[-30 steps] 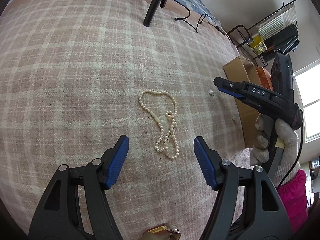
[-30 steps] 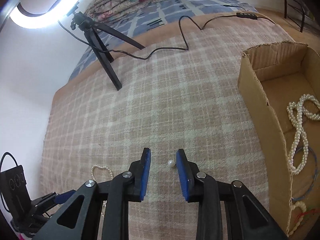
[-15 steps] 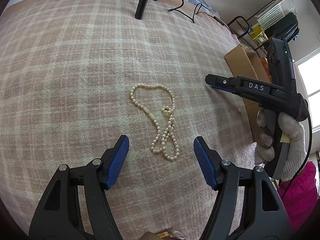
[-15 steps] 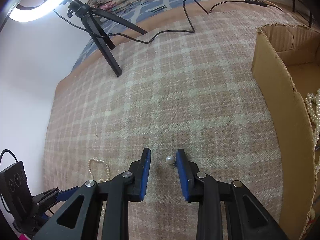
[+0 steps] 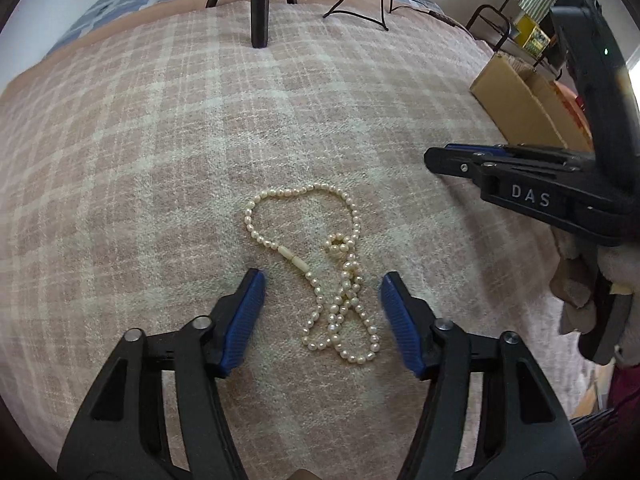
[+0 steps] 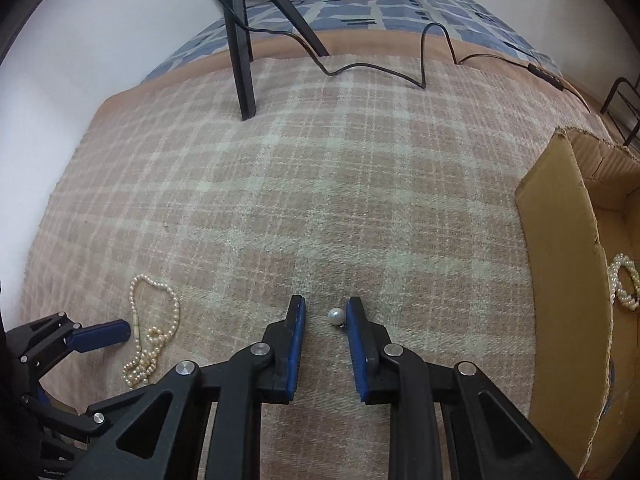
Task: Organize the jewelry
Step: 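Lower the left tool onto the pearl necklace while the right tool approaches a loose pearl, then close the left tool on the pearl necklace while the right tool grips the loose pearl, then carry the necklace in the left tool and the pearl in the right tool over the box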
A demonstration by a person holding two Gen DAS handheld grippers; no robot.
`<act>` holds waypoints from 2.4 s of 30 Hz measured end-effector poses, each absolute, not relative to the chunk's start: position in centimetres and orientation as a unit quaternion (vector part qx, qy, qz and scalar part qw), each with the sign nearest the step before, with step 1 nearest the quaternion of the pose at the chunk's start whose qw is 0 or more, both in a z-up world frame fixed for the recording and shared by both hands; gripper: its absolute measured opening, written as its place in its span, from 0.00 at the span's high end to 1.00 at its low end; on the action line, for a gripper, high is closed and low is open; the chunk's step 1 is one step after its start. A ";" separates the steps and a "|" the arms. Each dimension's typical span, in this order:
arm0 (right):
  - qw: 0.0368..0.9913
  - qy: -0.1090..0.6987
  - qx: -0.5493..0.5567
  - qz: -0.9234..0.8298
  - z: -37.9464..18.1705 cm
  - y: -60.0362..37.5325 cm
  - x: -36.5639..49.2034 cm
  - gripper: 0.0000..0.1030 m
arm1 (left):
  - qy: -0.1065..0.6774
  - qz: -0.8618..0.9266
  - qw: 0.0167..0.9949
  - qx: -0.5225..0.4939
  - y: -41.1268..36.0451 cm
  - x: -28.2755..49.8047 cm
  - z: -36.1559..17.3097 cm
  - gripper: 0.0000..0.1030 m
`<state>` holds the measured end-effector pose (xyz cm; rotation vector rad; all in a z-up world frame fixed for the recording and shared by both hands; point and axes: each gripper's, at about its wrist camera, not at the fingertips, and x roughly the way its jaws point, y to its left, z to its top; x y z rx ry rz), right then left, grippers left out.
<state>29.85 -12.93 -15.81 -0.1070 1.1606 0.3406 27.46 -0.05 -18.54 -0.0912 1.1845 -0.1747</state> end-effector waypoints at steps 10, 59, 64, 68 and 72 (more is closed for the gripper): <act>0.834 0.510 -0.133 0.166 -16.0 -11.6 28.3 0.87 | 0.544 -0.072 0.834 -0.056 2.1 27.6 -18.3 0.91; 0.899 0.416 0.010 0.134 -3.6 -25.6 19.0 0.92 | 0.407 -0.167 0.887 -0.142 -1.0 25.3 -3.7 0.94; 0.903 0.413 0.009 0.117 -3.6 -28.0 17.7 0.92 | 0.396 -0.190 0.887 -0.142 -3.5 25.5 -2.6 0.94; 0.904 0.414 0.015 0.107 -3.7 -29.7 16.9 0.92 | 0.387 -0.208 0.887 -0.142 -5.7 26.1 -1.6 0.94; 0.904 0.415 0.017 0.099 -3.9 -31.0 16.4 0.92 | 0.381 -0.222 0.886 -0.141 -7.8 27.2 -0.8 0.94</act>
